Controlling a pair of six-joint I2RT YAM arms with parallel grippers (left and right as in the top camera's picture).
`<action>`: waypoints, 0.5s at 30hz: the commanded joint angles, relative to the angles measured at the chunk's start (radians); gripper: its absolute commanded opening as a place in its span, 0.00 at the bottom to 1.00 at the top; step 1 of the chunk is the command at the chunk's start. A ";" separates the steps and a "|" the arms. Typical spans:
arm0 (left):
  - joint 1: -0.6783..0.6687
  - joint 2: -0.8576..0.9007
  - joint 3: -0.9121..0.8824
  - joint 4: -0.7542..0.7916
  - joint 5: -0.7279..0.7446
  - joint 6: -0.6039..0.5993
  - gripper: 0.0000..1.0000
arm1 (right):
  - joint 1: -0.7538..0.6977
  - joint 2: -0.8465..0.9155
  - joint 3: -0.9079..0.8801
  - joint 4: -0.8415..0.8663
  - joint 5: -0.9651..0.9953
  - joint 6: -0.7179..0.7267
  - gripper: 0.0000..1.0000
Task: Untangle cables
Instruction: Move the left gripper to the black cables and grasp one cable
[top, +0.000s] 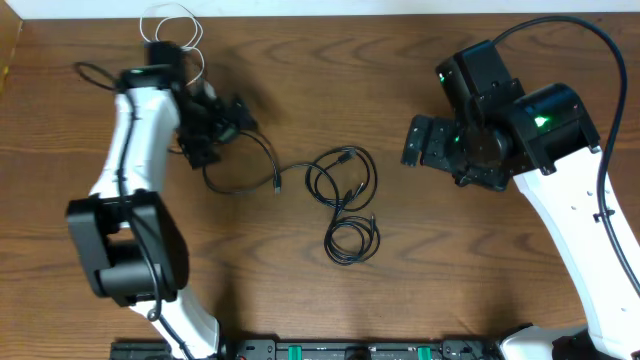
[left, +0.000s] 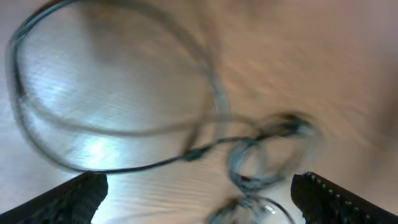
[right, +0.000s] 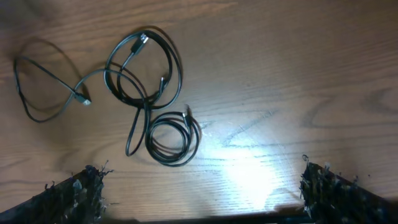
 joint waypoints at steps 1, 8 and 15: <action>-0.018 -0.009 -0.030 -0.003 -0.319 -0.155 1.00 | -0.002 0.005 0.005 -0.010 0.005 -0.026 0.99; -0.028 -0.009 -0.082 -0.045 -0.314 -0.148 1.00 | -0.002 0.005 0.005 -0.011 0.005 -0.059 0.99; -0.035 -0.010 -0.084 -0.104 -0.137 -0.156 1.00 | -0.002 0.005 0.005 0.000 0.001 -0.059 0.99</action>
